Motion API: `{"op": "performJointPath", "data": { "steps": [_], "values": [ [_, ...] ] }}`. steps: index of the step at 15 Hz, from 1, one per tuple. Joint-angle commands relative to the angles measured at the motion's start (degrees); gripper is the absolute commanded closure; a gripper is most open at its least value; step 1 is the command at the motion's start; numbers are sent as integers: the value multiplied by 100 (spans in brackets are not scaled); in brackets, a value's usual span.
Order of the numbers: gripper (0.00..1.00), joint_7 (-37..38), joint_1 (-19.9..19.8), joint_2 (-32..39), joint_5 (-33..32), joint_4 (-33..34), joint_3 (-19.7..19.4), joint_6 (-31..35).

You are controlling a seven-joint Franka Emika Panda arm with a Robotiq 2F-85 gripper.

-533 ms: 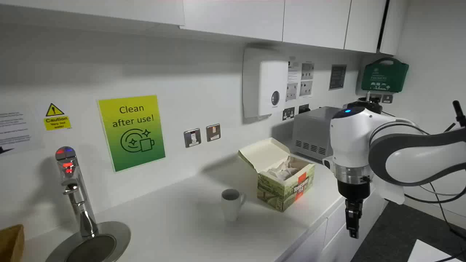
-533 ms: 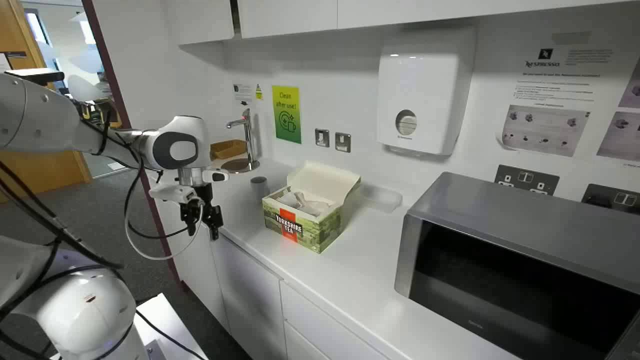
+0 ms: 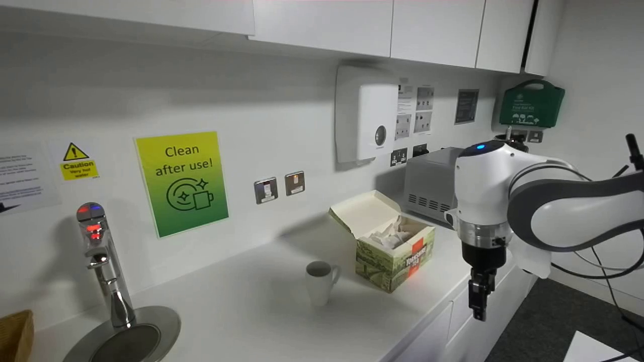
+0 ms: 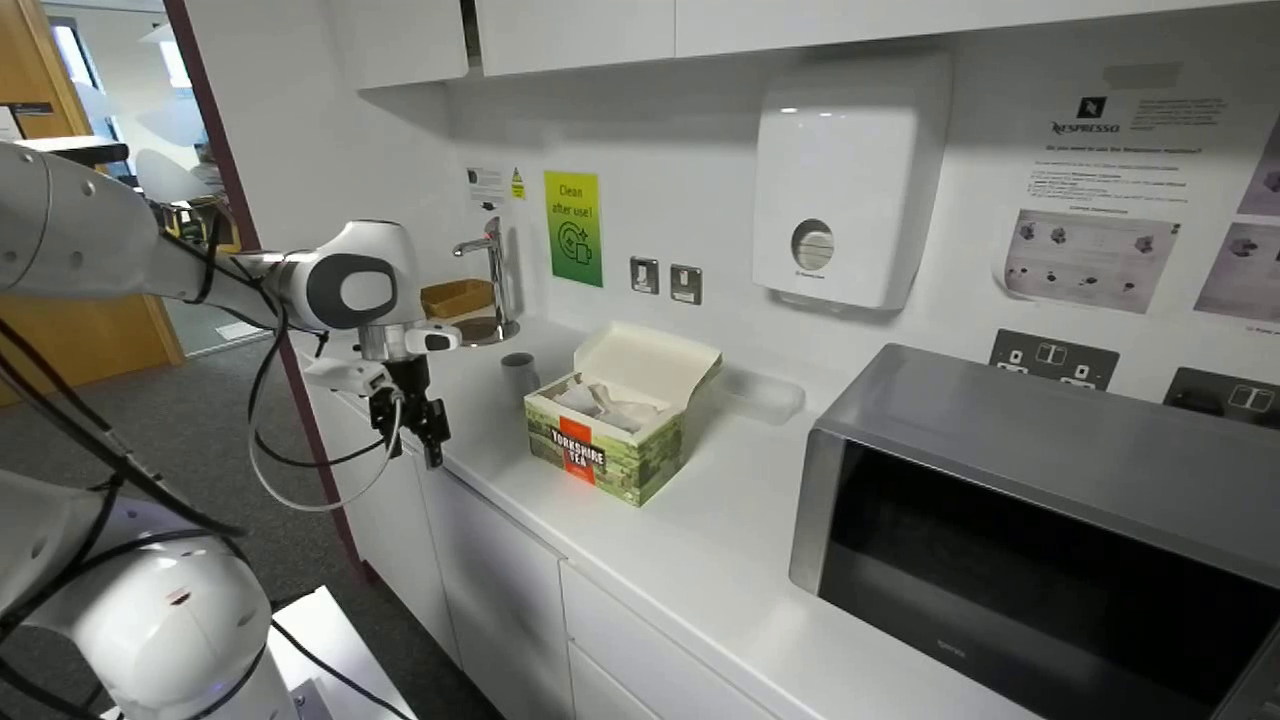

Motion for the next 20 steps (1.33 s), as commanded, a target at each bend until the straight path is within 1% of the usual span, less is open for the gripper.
{"op": "performJointPath", "data": {
  "steps": [1, 7, 12, 15, 16, 17, 18, 20],
  "values": [
    [0, 348, -265, 92, -253, 558, -26, -46],
    [0, 822, -752, 521, -618, 1342, -69, 102],
    [0, 1470, -1181, 1337, -789, 2162, -195, 320],
    [0, 1649, -1267, 1729, -901, 2636, -290, 288],
    [0, 1633, -1257, 1851, -915, 2798, -333, 242],
    [0, 1449, -1180, 1924, -781, 2928, -404, 30],
    [0, 1491, -1142, 1693, -813, 2525, -412, 298],
    [0, 1490, -1133, 1864, -811, 2726, -442, 214]
  ]
}}
